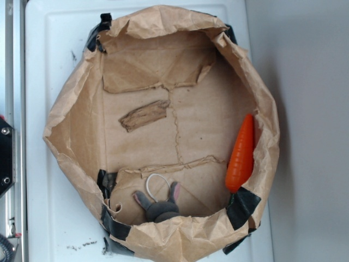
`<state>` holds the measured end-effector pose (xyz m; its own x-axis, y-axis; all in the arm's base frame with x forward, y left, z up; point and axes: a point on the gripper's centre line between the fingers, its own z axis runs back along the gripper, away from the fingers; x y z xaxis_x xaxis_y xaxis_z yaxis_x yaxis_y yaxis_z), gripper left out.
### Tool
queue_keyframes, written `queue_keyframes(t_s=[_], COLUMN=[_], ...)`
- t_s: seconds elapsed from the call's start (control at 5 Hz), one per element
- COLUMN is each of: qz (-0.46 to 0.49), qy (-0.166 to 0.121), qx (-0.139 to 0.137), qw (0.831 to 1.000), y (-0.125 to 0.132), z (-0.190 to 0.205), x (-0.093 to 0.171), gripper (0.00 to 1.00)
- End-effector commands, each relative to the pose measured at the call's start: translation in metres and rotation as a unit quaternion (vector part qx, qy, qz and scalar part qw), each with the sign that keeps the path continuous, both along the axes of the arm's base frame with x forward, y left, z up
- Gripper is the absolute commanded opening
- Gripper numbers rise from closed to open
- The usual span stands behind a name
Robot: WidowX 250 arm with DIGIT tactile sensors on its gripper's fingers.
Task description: Grab the wood chip.
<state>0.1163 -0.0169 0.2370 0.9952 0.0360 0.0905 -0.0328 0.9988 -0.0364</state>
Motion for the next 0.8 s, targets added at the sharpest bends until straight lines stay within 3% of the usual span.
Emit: queue_keyframes(t_s=[0.0,0.2,0.4,0.6], qz=[0.000,-0.001,-0.017,-0.017], qy=[0.000,-0.013,-0.020,-0.020], qx=[0.000,-0.010,-0.013,-0.013], qw=[1.000,1.000,1.000,1.000], y=[0.000,-0.005,-0.011,-0.011], z=[0.000,-0.007,-0.008,-0.008], x=[0.000,0.035,0.052,0.052], gripper=[1.00,1.00,1.00,1.00])
